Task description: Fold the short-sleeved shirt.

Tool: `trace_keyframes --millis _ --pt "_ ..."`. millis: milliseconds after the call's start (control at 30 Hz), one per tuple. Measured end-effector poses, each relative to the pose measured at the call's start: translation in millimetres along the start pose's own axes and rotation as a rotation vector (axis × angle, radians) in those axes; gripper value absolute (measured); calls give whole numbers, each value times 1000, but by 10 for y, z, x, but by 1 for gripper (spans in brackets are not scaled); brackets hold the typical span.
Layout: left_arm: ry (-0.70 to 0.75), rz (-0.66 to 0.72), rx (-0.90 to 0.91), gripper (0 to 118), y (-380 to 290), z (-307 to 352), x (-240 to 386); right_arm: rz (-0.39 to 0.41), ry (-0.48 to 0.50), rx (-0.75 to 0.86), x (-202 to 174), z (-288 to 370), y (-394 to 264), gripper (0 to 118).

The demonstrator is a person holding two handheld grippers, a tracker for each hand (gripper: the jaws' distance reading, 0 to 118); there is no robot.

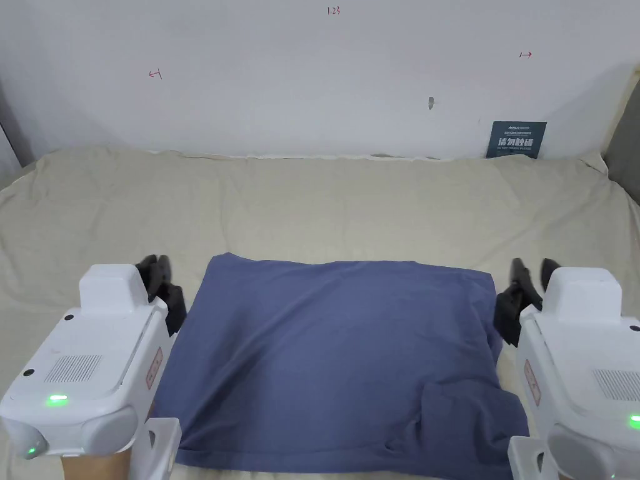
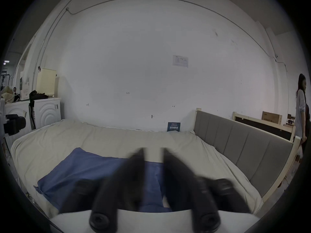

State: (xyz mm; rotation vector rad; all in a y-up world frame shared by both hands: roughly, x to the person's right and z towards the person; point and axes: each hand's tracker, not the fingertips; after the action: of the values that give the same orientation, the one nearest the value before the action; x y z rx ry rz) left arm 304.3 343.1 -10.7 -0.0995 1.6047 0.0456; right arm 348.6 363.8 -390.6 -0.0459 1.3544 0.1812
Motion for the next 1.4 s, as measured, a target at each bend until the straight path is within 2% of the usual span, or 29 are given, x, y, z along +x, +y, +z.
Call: trace_keyframes --millis 33,233,333,633,767,833,867,900,1000,1033,1067,1133,1167,1200,1233,1267,1300,1333,1400 --pt "-6 3 4 0 -12 -1 -19 11 -7 9 -21 6 -11 2" --pt "-45 -19 -47 0 -89 -32 -52 42 -18 34 -31 9 -18 1" --pt "-59 -22 -143 0 -171 -101 -108 34 -7 21 -24 -14 -35 1" --pt "-117 59 -642 2 -1002 -380 -604 29 21 -63 -44 -107 -211 1" --pt "-109 96 -774 33 -1363 -434 -833 38 30 -97 -67 -127 -297 1" --pt "-82 110 -821 97 -1499 -450 -883 37 33 -115 -71 -142 -330 1" --pt "-72 114 -832 109 -1552 -450 -894 35 34 -123 -71 -151 -346 1" --pt "-61 124 -821 111 -1598 -450 -902 34 34 -130 -64 -153 -366 2" --pt "-36 139 -851 108 -1776 -509 -919 34 29 -151 -52 -174 -412 2" --pt "-28 139 -866 102 -1831 -535 -916 33 28 -160 -37 -178 -433 2" --pt "-26 138 -880 90 -1892 -560 -909 32 24 -169 -21 -179 -452 2" --pt "-49 131 -921 52 -2003 -571 -886 29 18 -182 11 -178 -485 2" --pt "-47 127 -924 52 -2036 -570 -855 26 12 -193 39 -178 -511 2" --pt "-35 107 -884 46 -1980 -522 -825 18 8 -211 79 -182 -544 2" --pt "-48 105 -889 23 -1935 -489 -809 9 5 -230 113 -188 -574 3" --pt "-84 105 -883 6 -1905 -480 -798 -2 1 -253 157 -196 -629 6" --pt "-137 132 -869 6 -1870 -471 -766 -17 -11 -302 212 -210 -712 15" --pt "-96 116 -866 6 -1837 -463 -724 -28 -5 -344 256 -225 -787 36" --pt "-104 52 -811 6 -1721 -435 -683 -58 3 -467 359 -293 -1025 66"
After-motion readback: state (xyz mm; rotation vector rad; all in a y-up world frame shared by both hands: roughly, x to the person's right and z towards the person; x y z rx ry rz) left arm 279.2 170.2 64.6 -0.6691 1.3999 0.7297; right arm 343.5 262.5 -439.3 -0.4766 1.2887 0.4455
